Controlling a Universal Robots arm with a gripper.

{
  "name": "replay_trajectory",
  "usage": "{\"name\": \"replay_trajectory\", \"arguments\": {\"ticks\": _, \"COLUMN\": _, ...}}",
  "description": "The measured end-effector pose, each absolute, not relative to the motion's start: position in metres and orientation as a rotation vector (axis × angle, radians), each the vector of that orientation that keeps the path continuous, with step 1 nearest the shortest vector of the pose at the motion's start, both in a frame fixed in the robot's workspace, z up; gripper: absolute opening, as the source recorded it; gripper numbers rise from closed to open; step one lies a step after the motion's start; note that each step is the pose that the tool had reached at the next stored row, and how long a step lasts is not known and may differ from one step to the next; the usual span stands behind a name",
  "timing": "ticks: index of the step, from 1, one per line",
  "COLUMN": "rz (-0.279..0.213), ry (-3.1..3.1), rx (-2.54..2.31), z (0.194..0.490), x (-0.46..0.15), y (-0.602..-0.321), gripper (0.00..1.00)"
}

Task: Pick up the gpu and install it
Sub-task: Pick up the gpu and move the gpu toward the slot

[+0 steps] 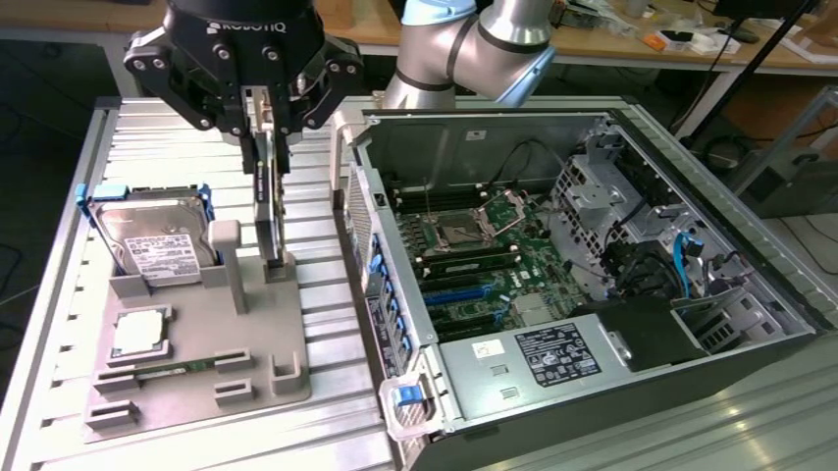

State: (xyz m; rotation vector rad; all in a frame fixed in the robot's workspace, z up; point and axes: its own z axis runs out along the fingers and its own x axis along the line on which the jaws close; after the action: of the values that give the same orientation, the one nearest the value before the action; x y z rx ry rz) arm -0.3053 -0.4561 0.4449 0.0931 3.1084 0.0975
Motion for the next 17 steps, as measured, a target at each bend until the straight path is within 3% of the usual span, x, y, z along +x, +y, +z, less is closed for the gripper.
{"name": "replay_trajectory", "arguments": {"ticks": 17, "rz": 0.098, "ry": 3.108, "rx": 0.093, "z": 0.4513, "x": -0.3053, "y": -0.4561, "gripper": 0.27}}
